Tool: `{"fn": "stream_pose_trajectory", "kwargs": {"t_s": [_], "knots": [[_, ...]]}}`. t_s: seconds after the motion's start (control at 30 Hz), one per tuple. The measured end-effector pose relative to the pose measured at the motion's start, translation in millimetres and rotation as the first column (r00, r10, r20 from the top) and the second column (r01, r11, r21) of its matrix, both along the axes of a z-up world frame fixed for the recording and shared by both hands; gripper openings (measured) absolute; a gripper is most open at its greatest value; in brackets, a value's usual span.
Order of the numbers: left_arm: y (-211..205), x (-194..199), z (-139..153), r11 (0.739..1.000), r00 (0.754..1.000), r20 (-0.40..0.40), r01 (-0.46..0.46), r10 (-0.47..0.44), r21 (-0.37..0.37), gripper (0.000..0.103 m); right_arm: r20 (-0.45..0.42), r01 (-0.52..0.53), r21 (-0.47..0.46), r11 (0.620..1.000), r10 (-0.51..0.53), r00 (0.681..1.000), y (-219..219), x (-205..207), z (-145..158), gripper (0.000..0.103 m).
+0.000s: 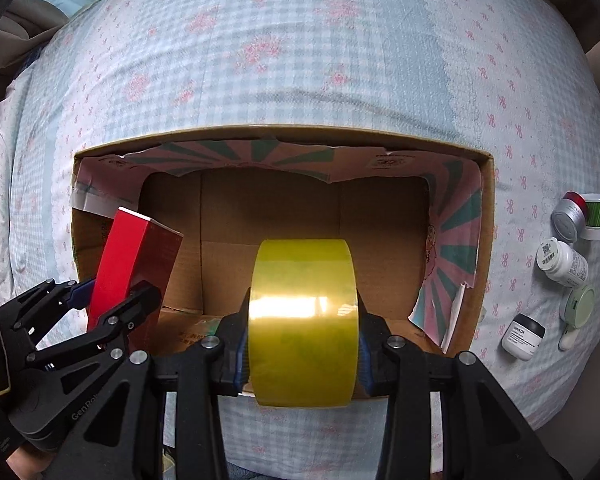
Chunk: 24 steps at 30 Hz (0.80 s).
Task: Organize rigid objects
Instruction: 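Lower the red box and yellow tape into the cardboard box and release both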
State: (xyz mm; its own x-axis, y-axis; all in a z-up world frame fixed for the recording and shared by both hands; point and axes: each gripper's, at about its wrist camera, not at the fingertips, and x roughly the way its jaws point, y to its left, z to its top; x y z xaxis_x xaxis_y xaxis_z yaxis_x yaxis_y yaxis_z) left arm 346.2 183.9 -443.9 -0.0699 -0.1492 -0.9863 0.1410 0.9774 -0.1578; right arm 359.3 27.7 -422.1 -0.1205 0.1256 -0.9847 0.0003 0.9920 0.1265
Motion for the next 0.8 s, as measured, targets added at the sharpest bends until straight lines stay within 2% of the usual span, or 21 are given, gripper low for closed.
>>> {"fn": "stream_pose_trajectory", "kwargs": {"t_s": [0.17,0.3,0.33,0.37,0.4,0.43,0.5,0.6,0.8], "knots": [[-13,9,-7,0.999,0.999,-0.005,0.052,-0.052,0.013,0.039,-0.017,0.041,0.015,0.999,-0.041,0.999,-5,11,-8,0.038],[-23,14,-1,0.997,0.997,0.017,0.073,-0.074,0.025,0.039,-0.024,0.078,0.036,0.996,-0.077,0.997,-12,16,-8,0.038],[-26,13,4,0.996,0.996,0.037,0.084,-0.085,0.025,0.04,-0.028,0.087,0.051,0.995,-0.086,0.996,-14,17,-7,0.038],[-28,13,9,0.995,0.994,0.051,0.096,-0.098,0.025,0.05,-0.027,0.098,0.07,0.993,-0.097,0.995,-16,17,-5,0.039],[-31,12,15,0.994,0.992,0.063,0.107,-0.108,0.027,0.081,-0.025,0.115,0.076,0.99,-0.114,0.993,-18,16,-1,0.043],[-32,10,20,0.993,0.99,0.078,0.115,-0.118,0.033,0.1,-0.02,0.13,0.075,0.989,-0.129,0.991,-21,16,3,0.05],[-29,5,30,0.991,0.986,0.11,0.125,-0.129,0.043,0.103,0.007,0.148,0.105,0.983,-0.149,0.989,-28,13,11,0.103],[-20,-4,36,0.992,0.987,0.108,0.117,-0.121,0.046,0.103,0.009,0.164,0.105,0.981,-0.166,0.986,-38,8,21,0.103],[7,-27,54,0.999,0.992,0.117,0.042,-0.044,0.021,0.103,0.035,0.184,0.101,0.978,-0.188,0.981,-49,-14,32,0.103]]}}
